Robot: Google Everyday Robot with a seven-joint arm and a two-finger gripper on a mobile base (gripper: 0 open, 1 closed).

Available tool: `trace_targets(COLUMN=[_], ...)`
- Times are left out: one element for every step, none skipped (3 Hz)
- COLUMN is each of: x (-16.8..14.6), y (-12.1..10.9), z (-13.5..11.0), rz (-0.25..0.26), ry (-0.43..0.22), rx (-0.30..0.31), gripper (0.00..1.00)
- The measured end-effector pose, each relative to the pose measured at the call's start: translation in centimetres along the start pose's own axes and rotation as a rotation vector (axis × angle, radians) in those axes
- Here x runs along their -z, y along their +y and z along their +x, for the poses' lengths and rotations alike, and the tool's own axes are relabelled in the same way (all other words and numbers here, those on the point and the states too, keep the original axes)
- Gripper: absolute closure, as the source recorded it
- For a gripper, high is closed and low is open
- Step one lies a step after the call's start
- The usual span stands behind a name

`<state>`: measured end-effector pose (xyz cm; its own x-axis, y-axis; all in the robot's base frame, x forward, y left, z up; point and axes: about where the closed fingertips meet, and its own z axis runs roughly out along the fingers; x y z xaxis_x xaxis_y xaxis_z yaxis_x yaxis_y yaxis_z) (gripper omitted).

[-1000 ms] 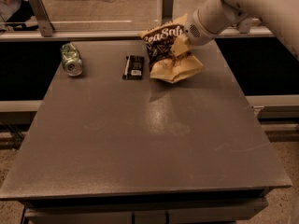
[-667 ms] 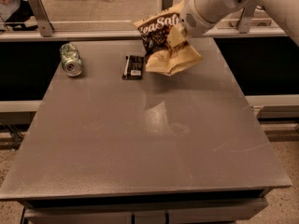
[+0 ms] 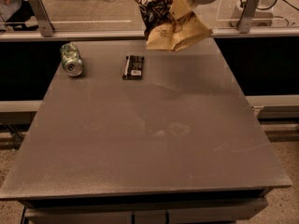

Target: Pick brown chip bag

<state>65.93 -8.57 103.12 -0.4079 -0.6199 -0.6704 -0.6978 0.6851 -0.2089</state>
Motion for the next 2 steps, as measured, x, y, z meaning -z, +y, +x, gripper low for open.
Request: trace_targets(x=[0.86, 0.86], y=[-0.99, -0.99], z=[1.62, 1.62], rz=[0.017, 0.017], ry=[0.038, 0.038], rx=[-0.015, -0.014], gripper=[1.00, 1.00])
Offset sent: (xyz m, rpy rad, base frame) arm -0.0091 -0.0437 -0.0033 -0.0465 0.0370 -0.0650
